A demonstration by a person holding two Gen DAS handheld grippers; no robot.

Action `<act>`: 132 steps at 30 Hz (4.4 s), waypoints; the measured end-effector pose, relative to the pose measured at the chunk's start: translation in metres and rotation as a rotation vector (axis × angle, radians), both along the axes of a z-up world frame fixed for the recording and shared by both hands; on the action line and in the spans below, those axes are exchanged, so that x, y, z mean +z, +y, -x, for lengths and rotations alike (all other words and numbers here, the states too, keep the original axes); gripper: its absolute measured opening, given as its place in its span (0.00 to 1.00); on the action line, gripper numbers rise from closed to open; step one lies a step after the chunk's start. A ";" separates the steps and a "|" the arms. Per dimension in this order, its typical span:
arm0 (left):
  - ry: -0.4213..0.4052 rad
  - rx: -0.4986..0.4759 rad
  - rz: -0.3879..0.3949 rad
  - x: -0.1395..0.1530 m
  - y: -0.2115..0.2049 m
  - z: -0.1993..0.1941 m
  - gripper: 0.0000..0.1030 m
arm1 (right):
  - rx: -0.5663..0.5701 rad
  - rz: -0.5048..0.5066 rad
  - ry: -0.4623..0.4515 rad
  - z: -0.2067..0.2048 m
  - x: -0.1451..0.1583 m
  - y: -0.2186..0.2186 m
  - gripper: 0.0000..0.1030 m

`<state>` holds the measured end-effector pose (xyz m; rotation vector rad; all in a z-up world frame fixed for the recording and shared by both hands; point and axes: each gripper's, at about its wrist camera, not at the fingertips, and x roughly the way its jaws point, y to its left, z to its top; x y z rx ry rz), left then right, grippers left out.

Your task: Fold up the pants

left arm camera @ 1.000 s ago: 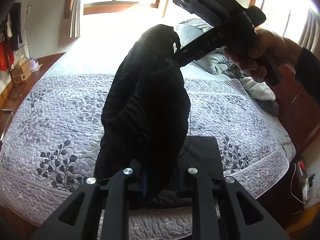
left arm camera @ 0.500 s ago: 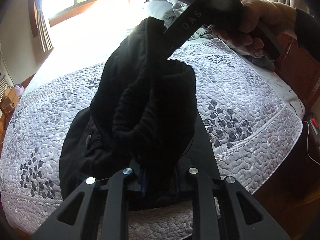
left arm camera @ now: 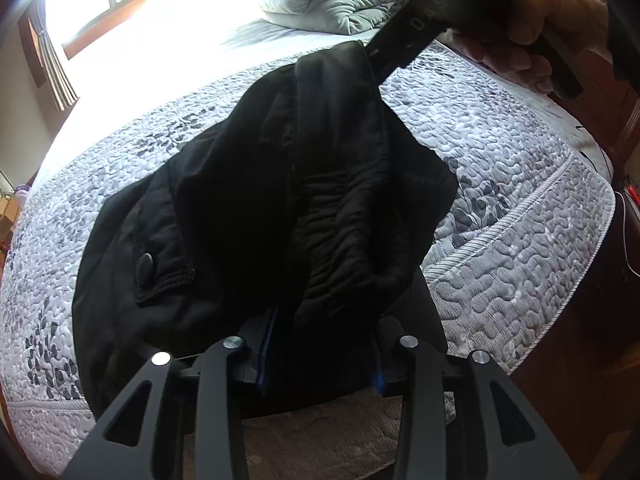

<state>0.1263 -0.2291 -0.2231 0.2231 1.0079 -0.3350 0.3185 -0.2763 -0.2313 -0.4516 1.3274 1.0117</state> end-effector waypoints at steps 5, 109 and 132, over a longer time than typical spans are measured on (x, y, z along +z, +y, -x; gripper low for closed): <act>0.053 -0.035 0.054 -0.011 0.002 0.003 0.50 | -0.180 -0.081 -0.002 0.012 -0.001 -0.047 0.39; 0.773 -0.014 0.785 -0.094 0.285 -0.174 0.96 | -0.874 -0.582 0.572 0.073 -0.147 -0.101 0.98; 0.688 0.033 0.794 -0.085 0.295 -0.161 0.39 | -0.848 -0.607 0.460 0.085 -0.120 -0.073 0.40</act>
